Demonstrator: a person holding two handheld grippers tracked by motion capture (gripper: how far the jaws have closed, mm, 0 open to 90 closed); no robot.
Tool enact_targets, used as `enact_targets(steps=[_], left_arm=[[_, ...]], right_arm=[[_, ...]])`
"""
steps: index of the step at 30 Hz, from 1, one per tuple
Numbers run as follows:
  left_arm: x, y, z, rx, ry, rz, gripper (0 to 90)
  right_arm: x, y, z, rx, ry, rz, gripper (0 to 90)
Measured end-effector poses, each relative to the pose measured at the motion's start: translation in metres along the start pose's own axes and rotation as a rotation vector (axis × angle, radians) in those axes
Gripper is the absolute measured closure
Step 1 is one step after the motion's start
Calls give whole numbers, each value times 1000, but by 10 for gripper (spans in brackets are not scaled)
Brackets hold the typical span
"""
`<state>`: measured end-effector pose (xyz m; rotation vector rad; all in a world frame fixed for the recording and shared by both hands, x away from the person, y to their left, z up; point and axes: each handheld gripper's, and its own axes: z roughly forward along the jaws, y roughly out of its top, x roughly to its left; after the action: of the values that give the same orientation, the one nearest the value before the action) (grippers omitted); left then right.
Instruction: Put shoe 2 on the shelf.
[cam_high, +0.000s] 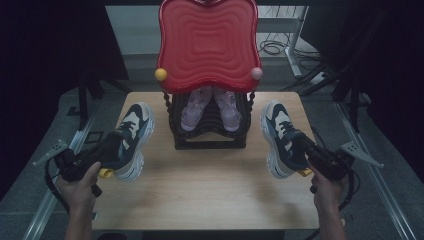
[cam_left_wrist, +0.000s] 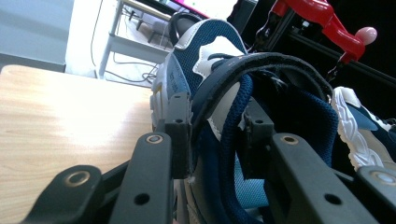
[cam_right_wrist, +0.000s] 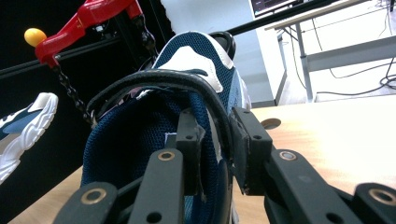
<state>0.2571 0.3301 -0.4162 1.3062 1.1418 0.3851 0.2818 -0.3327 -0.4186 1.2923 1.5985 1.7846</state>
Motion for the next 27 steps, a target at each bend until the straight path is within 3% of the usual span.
enact_targets(steps=[16,27], left_arm=[[-4,27,14,-16,3,43,699],[-4,50,25,-21,7,53,699]], right_arm=[[-5,27,10,-54,-3,28,740],[1,63,18,-94,-1,-7,739]])
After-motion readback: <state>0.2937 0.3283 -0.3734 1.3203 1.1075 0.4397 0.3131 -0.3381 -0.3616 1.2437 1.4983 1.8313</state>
